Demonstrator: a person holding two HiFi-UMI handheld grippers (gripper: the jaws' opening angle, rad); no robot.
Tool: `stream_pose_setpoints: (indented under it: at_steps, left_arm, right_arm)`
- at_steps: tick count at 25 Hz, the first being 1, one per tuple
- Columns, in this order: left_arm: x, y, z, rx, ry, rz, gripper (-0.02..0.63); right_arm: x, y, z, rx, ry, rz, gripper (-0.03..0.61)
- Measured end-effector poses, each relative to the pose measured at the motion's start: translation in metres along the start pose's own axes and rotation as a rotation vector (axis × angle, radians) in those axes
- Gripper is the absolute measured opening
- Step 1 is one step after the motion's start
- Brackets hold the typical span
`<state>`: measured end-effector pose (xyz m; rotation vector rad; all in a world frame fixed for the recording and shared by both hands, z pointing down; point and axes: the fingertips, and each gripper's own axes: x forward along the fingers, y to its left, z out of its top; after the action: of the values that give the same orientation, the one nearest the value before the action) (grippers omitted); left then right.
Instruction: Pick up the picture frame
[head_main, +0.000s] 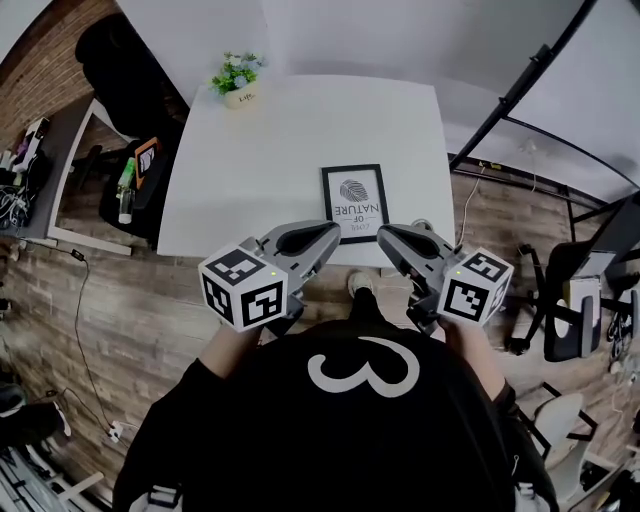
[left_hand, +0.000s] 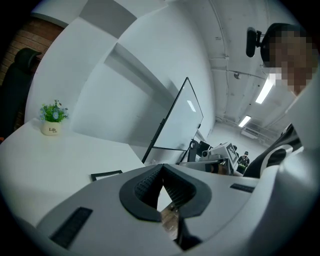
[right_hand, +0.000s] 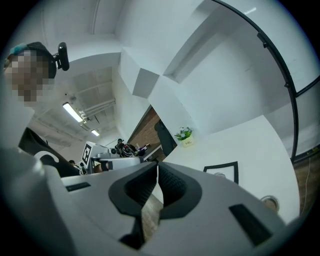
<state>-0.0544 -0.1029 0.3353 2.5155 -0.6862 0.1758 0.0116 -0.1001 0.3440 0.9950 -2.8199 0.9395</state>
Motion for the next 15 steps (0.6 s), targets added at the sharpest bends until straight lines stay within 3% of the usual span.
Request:
stream_pose_setpoints:
  at_steps: [15]
  left_arm:
    - [0.059,0.067,0.012,-0.058,0.033,0.081,0.018]
  right_arm:
    - [0.027,-0.098,0.036,0.044,0.048,-0.016,0.026]
